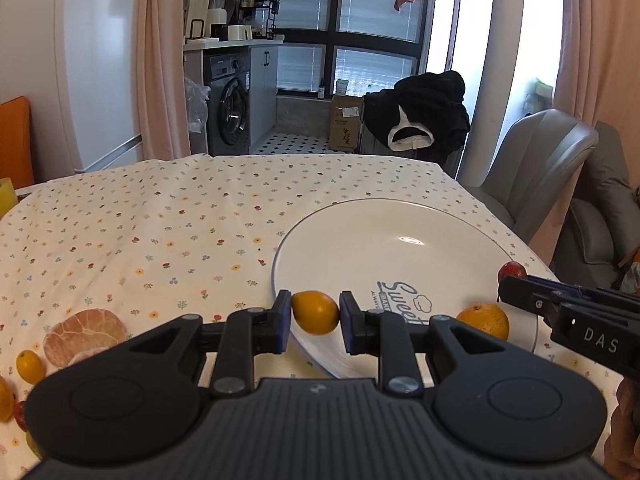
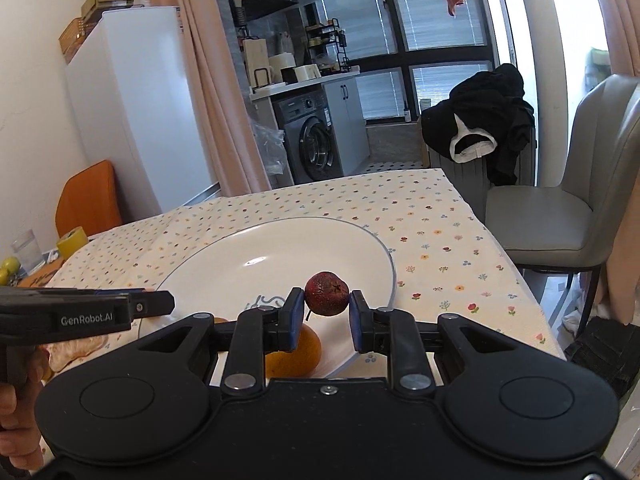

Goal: Organize fruits
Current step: 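Open the right tool over the plate while the left tool releases the mandarin onto it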

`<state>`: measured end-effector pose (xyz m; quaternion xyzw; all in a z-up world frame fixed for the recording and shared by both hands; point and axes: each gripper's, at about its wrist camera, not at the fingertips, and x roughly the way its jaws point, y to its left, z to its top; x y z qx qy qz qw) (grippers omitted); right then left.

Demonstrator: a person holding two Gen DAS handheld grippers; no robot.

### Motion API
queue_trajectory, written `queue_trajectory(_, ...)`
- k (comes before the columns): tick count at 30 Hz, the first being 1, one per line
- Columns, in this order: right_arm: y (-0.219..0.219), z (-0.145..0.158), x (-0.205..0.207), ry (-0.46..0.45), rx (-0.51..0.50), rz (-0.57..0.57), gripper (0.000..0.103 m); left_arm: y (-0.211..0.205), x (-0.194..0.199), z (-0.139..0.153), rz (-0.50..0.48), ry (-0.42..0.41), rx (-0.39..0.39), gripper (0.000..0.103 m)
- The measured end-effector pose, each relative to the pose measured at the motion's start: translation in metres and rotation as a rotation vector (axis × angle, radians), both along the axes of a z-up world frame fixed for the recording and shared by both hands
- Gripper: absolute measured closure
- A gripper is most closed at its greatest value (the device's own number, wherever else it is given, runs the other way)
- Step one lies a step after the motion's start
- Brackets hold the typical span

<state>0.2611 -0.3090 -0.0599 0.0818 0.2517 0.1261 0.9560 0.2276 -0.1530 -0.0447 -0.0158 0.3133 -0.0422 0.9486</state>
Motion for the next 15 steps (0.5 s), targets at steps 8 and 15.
queue_trajectory(8,0.004,0.0,-0.001,-0.004,0.002,0.013,0.08,-0.001,-0.005,0.004,0.009,0.003,0.01,0.077)
queue_trajectory(15,0.006,0.01,-0.005,-0.032,0.015,0.011,0.06,0.005,-0.015,0.015,0.01,-0.008,-0.001,0.072)
